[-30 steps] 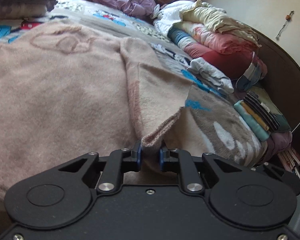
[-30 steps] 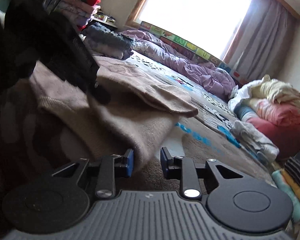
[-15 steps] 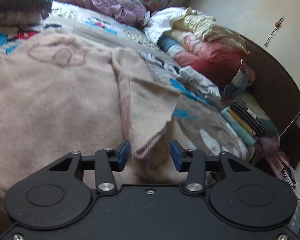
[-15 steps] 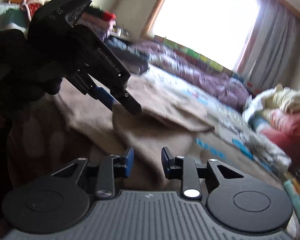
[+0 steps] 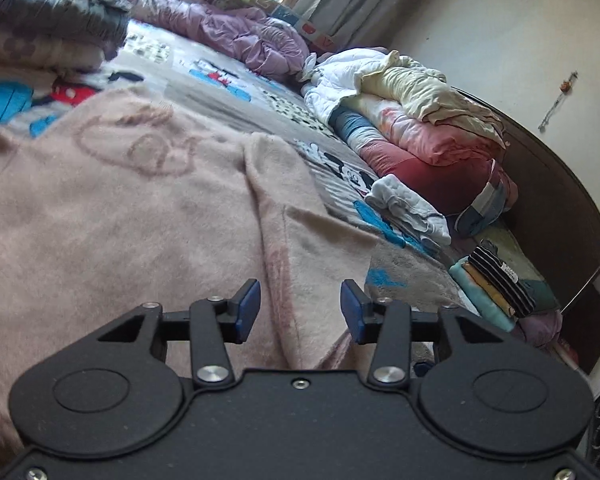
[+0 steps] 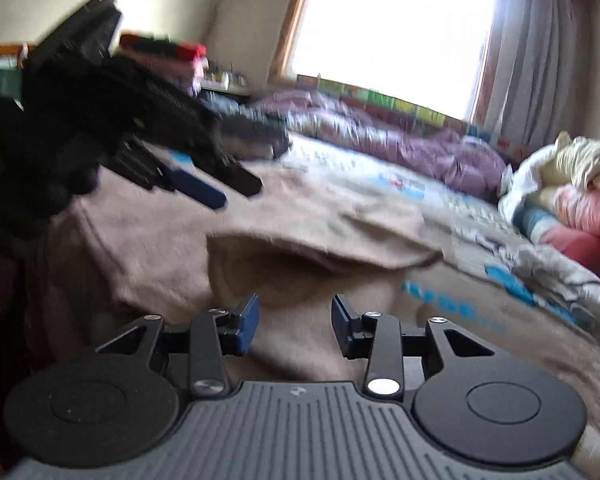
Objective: Fold clothes
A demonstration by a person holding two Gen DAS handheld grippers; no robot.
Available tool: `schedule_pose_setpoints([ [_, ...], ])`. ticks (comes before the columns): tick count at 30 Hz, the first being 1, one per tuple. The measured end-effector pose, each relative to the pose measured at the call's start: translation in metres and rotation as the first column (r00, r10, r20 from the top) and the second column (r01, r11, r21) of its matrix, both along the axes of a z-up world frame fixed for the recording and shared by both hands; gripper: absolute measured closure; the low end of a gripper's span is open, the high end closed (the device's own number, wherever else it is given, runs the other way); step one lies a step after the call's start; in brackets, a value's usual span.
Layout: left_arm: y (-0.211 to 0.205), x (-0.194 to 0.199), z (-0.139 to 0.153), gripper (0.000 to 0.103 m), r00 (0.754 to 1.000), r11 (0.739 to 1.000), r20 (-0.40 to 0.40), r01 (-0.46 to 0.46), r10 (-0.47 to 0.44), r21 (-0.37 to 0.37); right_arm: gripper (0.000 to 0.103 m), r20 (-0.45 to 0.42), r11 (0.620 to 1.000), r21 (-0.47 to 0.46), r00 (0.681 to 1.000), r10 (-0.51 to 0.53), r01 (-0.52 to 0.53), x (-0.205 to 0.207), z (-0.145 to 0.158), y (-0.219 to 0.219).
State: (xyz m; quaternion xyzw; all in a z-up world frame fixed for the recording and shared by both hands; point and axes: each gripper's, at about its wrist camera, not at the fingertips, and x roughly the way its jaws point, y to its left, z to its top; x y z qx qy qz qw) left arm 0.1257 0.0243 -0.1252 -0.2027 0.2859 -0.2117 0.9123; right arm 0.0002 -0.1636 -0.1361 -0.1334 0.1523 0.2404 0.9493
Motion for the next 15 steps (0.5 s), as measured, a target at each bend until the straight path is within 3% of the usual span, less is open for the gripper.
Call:
schedule_pose_setpoints([
  [1, -0.005, 0.008, 0.006, 0.06, 1.0, 0.999, 0.013, 0.024, -0.025, 0.033, 0.055, -0.003, 1.0, 0.014, 1.0, 0.01, -0.01, 0.002, 0.001, 0.0],
  [4, -0.021, 0.033, 0.026, 0.058, 0.993, 0.986, 0.045, 0.099, -0.106, 0.137, 0.053, -0.035, 0.999, 0.024, 0.999, 0.028, -0.027, 0.01, -0.004, 0.005],
  [6, -0.038, 0.057, 0.035, 0.057, 0.979, 0.953, 0.042, 0.185, -0.201, 0.24, 0.053, -0.063, 0.999, 0.027, 0.997, 0.044, -0.042, 0.015, -0.008, 0.009],
  [9, -0.063, 0.093, 0.041, 0.056, 0.936, 0.868, -0.004, 0.329, -0.353, 0.37, 0.053, -0.108, 0.997, 0.043, 0.992, 0.069, -0.064, 0.019, -0.011, 0.01],
  [12, -0.088, 0.128, 0.043, 0.056, 0.866, 0.746, -0.082, 0.47, -0.494, 0.472, 0.053, -0.135, 0.996, 0.064, 0.988, 0.073, -0.065, 0.026, -0.014, 0.008],
  [15, -0.109, 0.151, 0.043, 0.056, 0.803, 0.648, -0.131, 0.554, -0.581, 0.522, 0.053, -0.146, 0.994, 0.096, 0.987, 0.069, -0.055, 0.03, -0.015, 0.008],
])
